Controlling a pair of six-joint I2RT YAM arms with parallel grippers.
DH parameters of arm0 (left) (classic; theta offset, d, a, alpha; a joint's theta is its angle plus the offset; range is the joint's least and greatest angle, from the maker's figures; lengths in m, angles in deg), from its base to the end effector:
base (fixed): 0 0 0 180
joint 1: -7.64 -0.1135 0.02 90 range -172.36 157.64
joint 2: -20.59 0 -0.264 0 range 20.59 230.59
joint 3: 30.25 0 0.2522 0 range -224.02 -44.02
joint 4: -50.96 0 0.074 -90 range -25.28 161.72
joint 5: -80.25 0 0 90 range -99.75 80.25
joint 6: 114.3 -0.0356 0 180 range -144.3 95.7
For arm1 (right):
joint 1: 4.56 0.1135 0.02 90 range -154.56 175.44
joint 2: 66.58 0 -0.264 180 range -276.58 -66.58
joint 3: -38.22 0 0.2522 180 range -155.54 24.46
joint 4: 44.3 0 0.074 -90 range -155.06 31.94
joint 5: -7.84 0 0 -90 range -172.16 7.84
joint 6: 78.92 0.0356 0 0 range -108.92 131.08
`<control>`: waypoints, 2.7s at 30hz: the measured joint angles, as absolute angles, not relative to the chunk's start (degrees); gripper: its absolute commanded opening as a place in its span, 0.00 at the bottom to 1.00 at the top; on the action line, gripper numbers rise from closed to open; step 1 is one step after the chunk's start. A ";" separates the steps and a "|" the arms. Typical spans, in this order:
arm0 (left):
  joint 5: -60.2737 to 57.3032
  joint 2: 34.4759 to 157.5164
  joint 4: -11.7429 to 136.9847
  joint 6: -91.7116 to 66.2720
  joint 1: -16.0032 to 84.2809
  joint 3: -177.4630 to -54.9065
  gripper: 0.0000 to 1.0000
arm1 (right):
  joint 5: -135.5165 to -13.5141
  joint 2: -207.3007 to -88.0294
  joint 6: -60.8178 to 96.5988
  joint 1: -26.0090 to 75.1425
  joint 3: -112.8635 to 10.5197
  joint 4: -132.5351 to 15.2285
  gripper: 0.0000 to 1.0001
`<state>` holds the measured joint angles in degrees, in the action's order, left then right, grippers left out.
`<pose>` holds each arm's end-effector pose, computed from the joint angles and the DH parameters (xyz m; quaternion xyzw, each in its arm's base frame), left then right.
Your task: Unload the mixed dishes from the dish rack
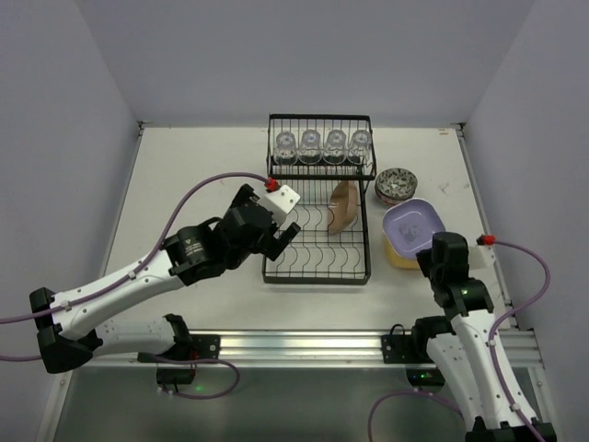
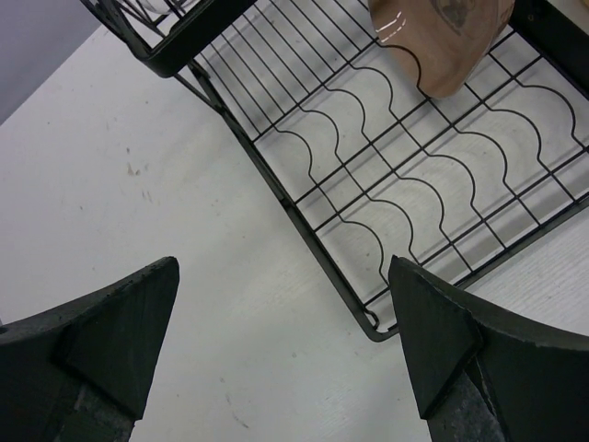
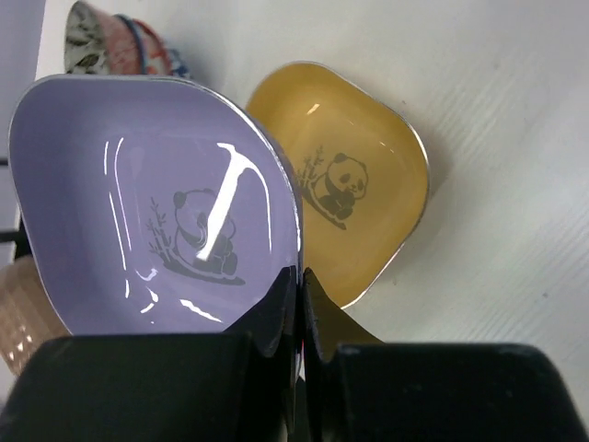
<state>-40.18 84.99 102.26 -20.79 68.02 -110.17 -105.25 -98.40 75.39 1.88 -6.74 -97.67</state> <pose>0.1313 -0.1944 0.3579 0.3038 0.8123 -0.0344 0.4967 0.1236 -0.0001 0.2411 0.5037 0.7371 0.0906 0.4413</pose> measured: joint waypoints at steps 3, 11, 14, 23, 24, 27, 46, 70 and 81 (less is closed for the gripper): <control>-39.70 84.27 101.96 -20.55 67.87 -110.17 1.00 | -105.71 -98.38 84.99 1.79 -3.35 -97.85 0.00; -38.67 82.92 101.65 -20.42 67.76 -110.17 1.00 | -108.20 -108.04 101.47 1.79 -0.99 -96.34 0.01; -38.50 82.92 101.63 -20.42 67.76 -110.17 1.00 | -108.07 -113.72 102.41 1.77 -1.06 -94.96 0.00; -38.37 82.92 101.61 -20.40 67.76 -110.10 1.00 | -108.13 -114.75 102.49 1.75 0.10 -90.50 0.12; -38.28 82.92 101.63 -20.40 67.76 -110.10 1.00 | -108.13 -114.86 102.45 1.75 0.10 -90.13 0.14; -38.24 82.92 101.61 -20.38 67.76 -110.10 1.00 | -108.13 -114.99 102.34 1.75 0.10 -89.59 0.22; -32.93 83.09 92.56 -6.96 67.28 -108.83 1.00 | -105.99 -93.68 87.52 1.75 -4.47 -89.83 0.99; -19.11 114.61 34.99 5.96 62.36 -94.36 0.80 | -58.56 -76.78 55.00 1.75 -6.30 -89.06 0.99; -18.96 122.69 25.15 2.62 61.86 -97.82 0.65 | -53.34 -72.72 51.74 1.75 -11.09 -95.93 0.98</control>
